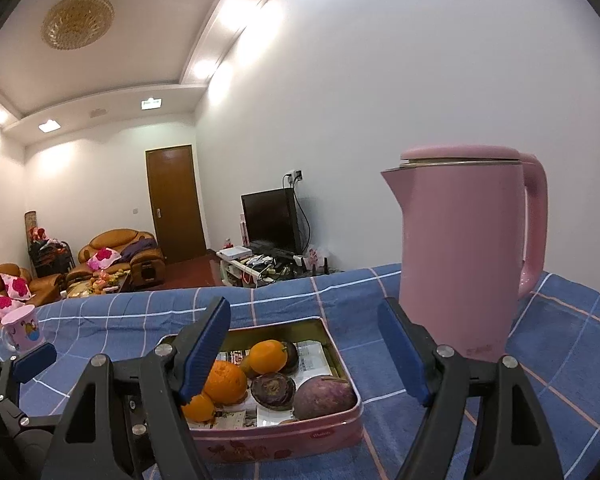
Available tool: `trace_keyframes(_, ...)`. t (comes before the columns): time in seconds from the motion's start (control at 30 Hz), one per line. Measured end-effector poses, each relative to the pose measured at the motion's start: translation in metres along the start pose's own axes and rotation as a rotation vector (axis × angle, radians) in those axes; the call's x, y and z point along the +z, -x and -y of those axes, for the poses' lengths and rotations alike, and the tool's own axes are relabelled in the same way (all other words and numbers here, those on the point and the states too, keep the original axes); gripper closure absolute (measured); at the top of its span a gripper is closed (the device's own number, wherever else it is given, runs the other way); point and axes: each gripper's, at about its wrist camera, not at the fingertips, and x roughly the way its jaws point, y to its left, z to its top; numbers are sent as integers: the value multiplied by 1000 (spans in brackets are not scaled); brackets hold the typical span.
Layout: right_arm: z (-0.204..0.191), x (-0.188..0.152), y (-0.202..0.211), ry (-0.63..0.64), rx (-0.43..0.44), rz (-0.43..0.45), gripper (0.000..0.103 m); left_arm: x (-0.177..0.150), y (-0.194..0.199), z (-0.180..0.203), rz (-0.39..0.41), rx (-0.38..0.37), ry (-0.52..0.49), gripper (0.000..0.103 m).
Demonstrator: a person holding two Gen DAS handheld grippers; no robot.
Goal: Organize fruits
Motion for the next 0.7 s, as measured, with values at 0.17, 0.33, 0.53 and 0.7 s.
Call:
trace_keyframes(0.17,0,0,4,-6,-5,10,26,0,0,-2,2,1,-1,0)
trace_keyframes(0.33,-3,1,8,8,-6,15,26,-1,0,-2,2,2,-1,0)
trace_keyframes(0.53,-3,1,8,10,-11,18,26,-1,0,-2,2,2,0,0)
trace_keyframes(0.7,-3,1,10,9,-15,21,26,-1,1,-2,2,3,0,0)
